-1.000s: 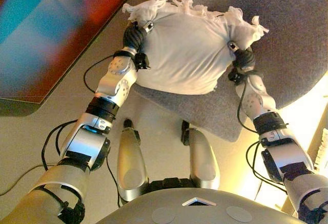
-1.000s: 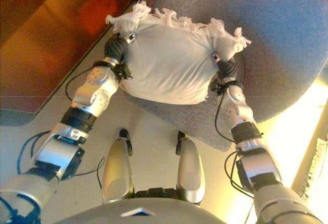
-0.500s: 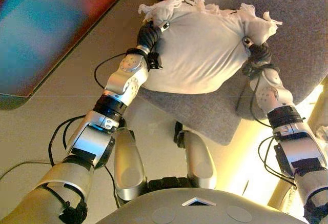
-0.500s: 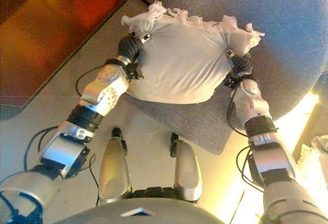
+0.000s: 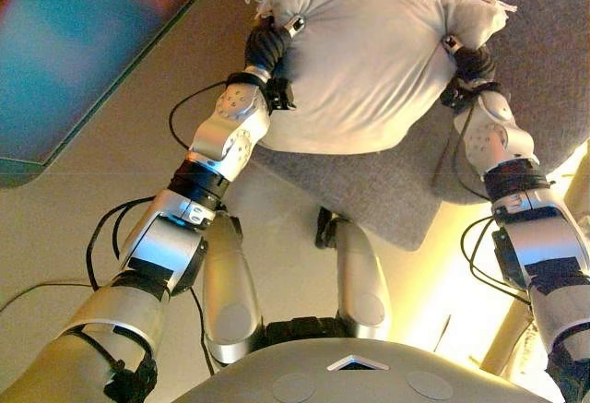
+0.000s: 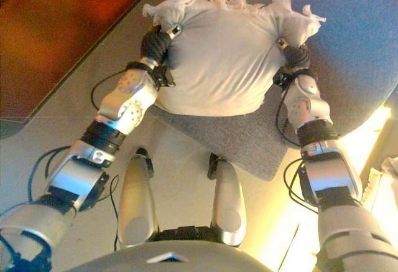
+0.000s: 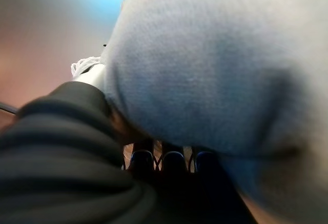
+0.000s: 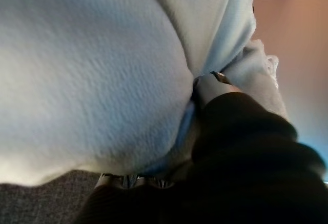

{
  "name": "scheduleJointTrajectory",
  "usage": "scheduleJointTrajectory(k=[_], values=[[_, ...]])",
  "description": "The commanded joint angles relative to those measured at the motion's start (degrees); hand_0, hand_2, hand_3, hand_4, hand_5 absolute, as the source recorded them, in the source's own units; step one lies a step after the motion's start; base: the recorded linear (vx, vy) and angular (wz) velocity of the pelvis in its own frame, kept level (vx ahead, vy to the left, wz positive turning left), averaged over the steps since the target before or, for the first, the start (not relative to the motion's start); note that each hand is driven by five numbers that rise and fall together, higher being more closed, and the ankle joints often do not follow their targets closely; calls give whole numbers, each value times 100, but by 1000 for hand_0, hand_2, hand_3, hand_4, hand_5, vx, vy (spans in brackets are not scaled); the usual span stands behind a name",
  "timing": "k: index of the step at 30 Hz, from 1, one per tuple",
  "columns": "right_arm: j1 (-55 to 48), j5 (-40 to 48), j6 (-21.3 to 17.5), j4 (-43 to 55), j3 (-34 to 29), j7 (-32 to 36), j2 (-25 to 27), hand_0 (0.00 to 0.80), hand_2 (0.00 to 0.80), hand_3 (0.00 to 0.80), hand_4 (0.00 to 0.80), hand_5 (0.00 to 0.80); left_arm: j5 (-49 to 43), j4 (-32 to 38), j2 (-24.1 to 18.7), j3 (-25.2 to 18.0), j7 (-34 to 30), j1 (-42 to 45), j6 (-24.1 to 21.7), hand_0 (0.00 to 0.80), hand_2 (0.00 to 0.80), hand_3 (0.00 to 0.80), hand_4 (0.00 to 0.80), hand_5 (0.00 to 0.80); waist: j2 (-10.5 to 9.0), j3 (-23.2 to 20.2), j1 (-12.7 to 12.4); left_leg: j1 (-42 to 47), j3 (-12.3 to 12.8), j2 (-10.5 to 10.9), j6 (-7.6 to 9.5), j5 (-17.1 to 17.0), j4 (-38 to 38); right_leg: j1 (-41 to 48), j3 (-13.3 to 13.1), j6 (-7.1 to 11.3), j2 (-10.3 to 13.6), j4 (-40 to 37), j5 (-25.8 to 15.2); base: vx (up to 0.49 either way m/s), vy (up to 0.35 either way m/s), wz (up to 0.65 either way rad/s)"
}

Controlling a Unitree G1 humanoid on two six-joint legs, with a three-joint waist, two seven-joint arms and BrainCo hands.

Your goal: Pick up the cushion and take it to the sofa

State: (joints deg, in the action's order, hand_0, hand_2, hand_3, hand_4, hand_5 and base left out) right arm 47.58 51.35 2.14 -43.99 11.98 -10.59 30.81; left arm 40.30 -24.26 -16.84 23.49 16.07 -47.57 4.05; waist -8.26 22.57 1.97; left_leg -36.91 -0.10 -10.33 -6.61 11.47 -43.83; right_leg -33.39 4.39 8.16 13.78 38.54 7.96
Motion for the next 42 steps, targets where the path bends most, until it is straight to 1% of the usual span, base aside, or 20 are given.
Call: scheduleJointTrajectory(k=[1, 3, 8, 11, 13, 16, 21, 24, 28, 32, 36, 42], values=[[824, 98, -127, -23, -91, 220, 146, 800, 800, 800, 800, 800, 402, -136, 484, 383, 67, -333, -171, 800, 800, 800, 800, 800, 235, -45, -155, -258, -215, -283, -430, -25, -117, -66, 10, 128, 217, 109, -147, -22, 62, 0], [948, 58, -90, -100, -65, 209, 154, 800, 800, 800, 800, 800, 388, -188, 504, 319, 160, -401, -188, 800, 800, 800, 800, 800, 257, -40, -155, -275, -196, -260, -425, -15, -119, -138, -14, 144, 248, 166, -133, -14, 63, -1], [1288, -85, -147, -395, 0, 144, 172, 800, 800, 800, 800, 800, 339, -432, 530, 285, 452, -577, -289, 800, 800, 800, 800, 800, 298, -80, -161, -265, -183, -222, -460, -26, -72, -222, -47, 190, 285, 218, -126, 6, 18, 0], [1508, -217, -121, -460, 71, -2, 186, 800, 800, 800, 800, 800, 372, -561, 538, 262, 558, -679, -330, 800, 800, 800, 800, 800, 327, -85, -160, -313, -189, -206, -467, -32, -87, -306, -61, 196, 303, 279, -118, 0, 0, 0], [1687, -283, -86, -592, 135, -87, 189, 800, 800, 800, 800, 800, 427, -693, 569, 267, 576, -764, -388, 800, 800, 800, 800, 800, 356, -88, -160, -337, -190, -207, -480, -42, -91, -369, -79, 205, 311, 339, -104, 0, 0, 0], [1834, -355, -74, -681, 199, -274, 218, 800, 800, 800, 800, 800, 464, -746, 569, 269, 437, -854, -450, 800, 800, 800, 800, 800, 401, -75, -153, -360, -188, -208, -483, -63, -58, -438, -102, 203, 318, 389, -77, 8, 10, 0], [1913, -505, -139, -636, 204, -702, 379, 800, 800, 800, 800, 800, 652, -593, 507, 338, 247, -871, -494, 800, 800, 800, 800, 800, 463, -42, -122, -328, -173, -211, -473, -144, 102, -450, -130, 200, 282, 367, -55, 21, 17, 2], [1990, -558, -125, -566, 244, -780, 513, 800, 800, 800, 800, 800, 764, -512, 500, 361, 215, -891, -511, 800, 800, 800, 800, 800, 451, -23, -105, -315, -165, -222, -479, -183, 184, -445, -126, 206, 258, 306, -77, 0, 0, 0], [2165, -543, -143, -333, 339, -957, 743, 800, 800, 800, 800, 800, 854, -156, 498, 400, 67, -823, -574, 800, 800, 800, 800, 800, 410, -25, -88, -324, -160, -251, -473, -208, 272, -455, -122, 188, 209, 250, -80, 4, -18, -1], [2357, -540, -178, -228, 509, -1026, 950, 800, 800, 800, 800, 800, 935, 290, 471, 465, 60, -750, -561, 800, 800, 800, 800, 800, 368, -52, -96, -301, -165, -268, -449, -252, 394, -444, -94, 164, 177, 182, -81, 3, -15, -1], [2585, -492, -306, -296, 677, -959, 1126, 800, 800, 800, 800, 800, 970, 474, 455, 532, 21, -737, -699, 800, 800, 800, 800, 800, 345, -73, -102, -280, -156, -293, -432, -305, 477, -425, -61, 134, 164, 158, -75, 0, 0, 0], [2759, -619, -397, -212, 736, -834, 1270, 800, 800, 800, 800, 800, 1043, 625, 361, 573, -43, -795, -907, 800, 800, 800, 800, 800, 348, -68, -101, -233, -154, -303, -421, -424, 652, -372, -4, 103, 154, 86, -63, 0, 0, 0]])
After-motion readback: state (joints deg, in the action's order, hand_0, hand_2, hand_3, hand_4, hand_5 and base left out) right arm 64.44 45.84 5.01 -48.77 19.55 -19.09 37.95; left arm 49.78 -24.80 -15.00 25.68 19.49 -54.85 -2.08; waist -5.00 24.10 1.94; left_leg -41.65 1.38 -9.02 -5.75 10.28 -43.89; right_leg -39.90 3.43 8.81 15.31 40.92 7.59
